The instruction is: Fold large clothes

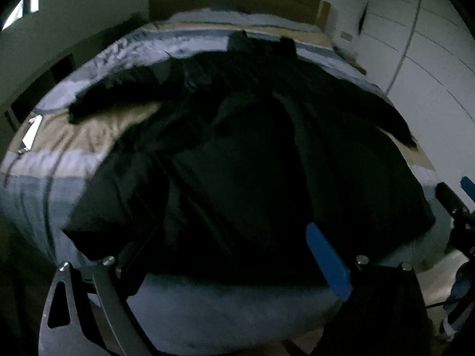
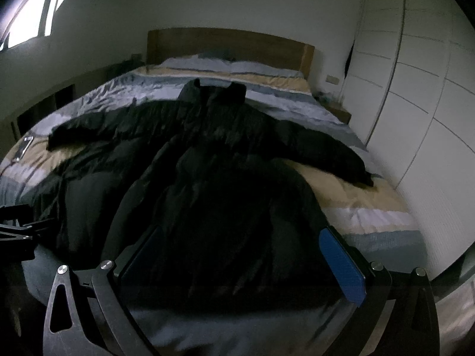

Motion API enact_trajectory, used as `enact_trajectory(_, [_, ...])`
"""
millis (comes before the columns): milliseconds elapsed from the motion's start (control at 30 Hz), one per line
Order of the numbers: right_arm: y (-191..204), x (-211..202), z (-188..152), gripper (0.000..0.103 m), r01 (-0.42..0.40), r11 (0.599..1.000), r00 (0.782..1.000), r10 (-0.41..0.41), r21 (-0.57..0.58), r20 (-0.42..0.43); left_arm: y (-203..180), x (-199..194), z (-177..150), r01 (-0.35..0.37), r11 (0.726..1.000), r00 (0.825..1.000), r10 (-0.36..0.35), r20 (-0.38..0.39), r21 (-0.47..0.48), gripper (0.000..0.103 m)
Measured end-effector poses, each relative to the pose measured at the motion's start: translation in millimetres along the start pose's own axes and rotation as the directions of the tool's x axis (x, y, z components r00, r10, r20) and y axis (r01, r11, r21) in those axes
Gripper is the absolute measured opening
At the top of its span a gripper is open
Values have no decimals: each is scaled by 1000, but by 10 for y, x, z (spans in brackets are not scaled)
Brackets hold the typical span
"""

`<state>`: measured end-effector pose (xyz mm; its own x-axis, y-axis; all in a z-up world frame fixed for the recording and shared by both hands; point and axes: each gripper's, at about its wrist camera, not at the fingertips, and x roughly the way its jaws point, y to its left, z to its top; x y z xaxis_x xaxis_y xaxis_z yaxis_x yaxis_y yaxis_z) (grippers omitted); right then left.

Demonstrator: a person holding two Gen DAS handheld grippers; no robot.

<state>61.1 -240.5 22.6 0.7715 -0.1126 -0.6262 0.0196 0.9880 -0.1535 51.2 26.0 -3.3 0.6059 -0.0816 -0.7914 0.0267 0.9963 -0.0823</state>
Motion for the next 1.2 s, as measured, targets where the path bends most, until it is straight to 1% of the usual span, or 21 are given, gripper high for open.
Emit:
enact_trajectory(67, [-101,47,110,103,14,1000,1000,-14,22,10,30,-74,167,-22,1000,999,22,34,-11,97])
enact_trajectory(200, [-436,274,413,103,23,995,1000,-23,98,6,90,-187,586,-58,997,991,63,114,-42,97])
enact_trajectory(300, [-781,584,669,103,32,987,999,-29,159,-19,138,-203,907,-73,996,984,82,161,-59,97])
enact_trajectory(400, [-1182,999,855,103,48,969,998,-37,241,-52,183,-149,1216,-95,994,976,105,190,-59,97])
enact_trajectory(467, [-1478,1357,919,103,64,955,995,-39,290,-93,200,-87,1394,-99,994,975,107,195,-53,97])
enact_trajectory(500, [-1598,1509,933,103,63,945,993,-27,321,-116,222,-35,1486,-101,993,975,110,193,-55,97])
enact_trajectory(533, [-1763,1715,929,103,49,927,990,4,371,-141,235,2,1524,-103,993,975,112,191,-58,97])
enact_trajectory(567, [-2055,2099,891,103,35,886,982,55,462,-179,260,53,1590,-102,993,976,112,189,-63,97])
enact_trajectory(600, [-2055,2099,891,103,35,886,982,55,462,-179,270,99,1634,-105,992,976,116,185,-65,97])
enact_trajectory(633, [-2177,2248,862,103,34,866,979,72,499,-191,296,159,1696,-117,991,975,128,183,-71,97])
enact_trajectory(733, [-2506,2702,714,103,21,782,967,143,623,-212,398,320,1822,-149,985,972,162,171,-91,97])
enact_trajectory(800, [-2725,2977,582,102,9,710,962,186,704,-200,473,416,1884,-169,979,970,185,160,-110,97])
enact_trajectory(867, [-2893,3181,475,102,5,645,960,212,764,-185,567,516,1928,-191,973,967,209,146,-131,97])
enact_trajectory(933, [-3039,3370,342,101,-8,560,958,241,829,-154,680,610,1958,-215,964,963,235,131,-155,97])
enact_trajectory(1033, [-3243,3598,213,98,-23,453,961,255,891,-105,807,731,1987,-240,954,959,262,112,-179,97])
enact_trajectory(1133, [-3402,3735,186,90,-41,387,970,236,921,-55,930,835,1983,-265,945,953,287,98,-192,97])
enact_trajectory(1167, [-3458,3774,189,82,-51,367,972,231,929,-38,961,862,1979,-271,942,952,293,93,-196,97])
enact_trajectory(1200, [-3515,3815,187,72,-60,345,974,227,937,-21,990,885,1972,-275,940,951,297,87,-201,97])
